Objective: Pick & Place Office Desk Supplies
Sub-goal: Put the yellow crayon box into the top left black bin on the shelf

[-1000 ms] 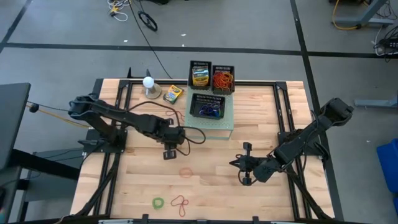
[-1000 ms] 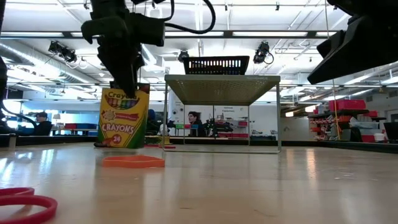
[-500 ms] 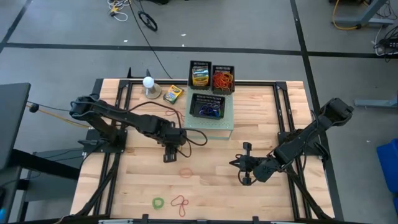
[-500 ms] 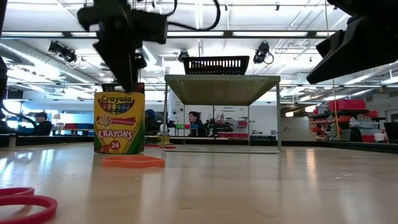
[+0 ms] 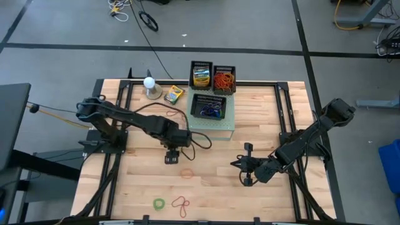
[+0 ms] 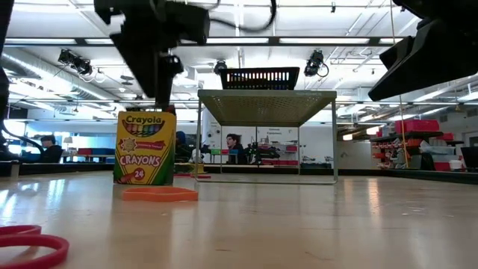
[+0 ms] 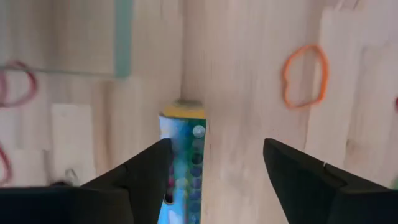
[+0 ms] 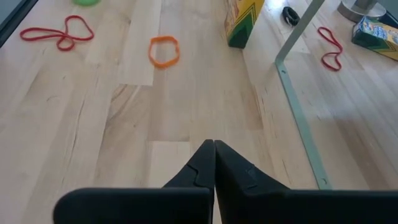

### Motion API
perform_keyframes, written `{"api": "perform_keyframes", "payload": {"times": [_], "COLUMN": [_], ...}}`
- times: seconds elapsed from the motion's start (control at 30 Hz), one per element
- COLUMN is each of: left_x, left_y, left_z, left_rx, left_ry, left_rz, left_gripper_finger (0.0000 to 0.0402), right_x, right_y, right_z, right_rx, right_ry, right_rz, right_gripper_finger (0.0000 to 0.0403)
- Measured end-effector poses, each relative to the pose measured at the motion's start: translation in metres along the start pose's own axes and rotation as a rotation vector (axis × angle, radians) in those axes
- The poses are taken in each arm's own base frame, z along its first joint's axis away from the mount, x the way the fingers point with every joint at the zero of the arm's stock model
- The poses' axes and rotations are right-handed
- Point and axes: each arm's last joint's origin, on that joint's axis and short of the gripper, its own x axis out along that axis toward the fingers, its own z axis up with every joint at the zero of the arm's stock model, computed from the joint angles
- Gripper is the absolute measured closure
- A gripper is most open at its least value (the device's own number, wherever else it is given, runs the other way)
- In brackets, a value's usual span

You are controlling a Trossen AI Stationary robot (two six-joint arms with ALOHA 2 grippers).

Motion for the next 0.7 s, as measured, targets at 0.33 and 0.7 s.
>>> {"api": "perform_keyframes", "payload": {"times": [0.33,0.7], "left_x": [0.015,0.005], "left_y": [0.009,0.005], "left_z": [0.004,0.011], "left_rx": [-0.003,0.002], "left_ry": [0.063,0.060], "left_rz": [-0.005,-0.047], "left_gripper_finger": [0.0167,0.0169], "right_x": [0.000,0.000], "right_y": [0.000,0.000], "right_z": [0.000,0.000], "right_rx": [0.004,0.000], "right_ry": [0.000,0.000], "right_rz": [0.000,0.000], "right_gripper_finger": [0.0398,0.0398]}}
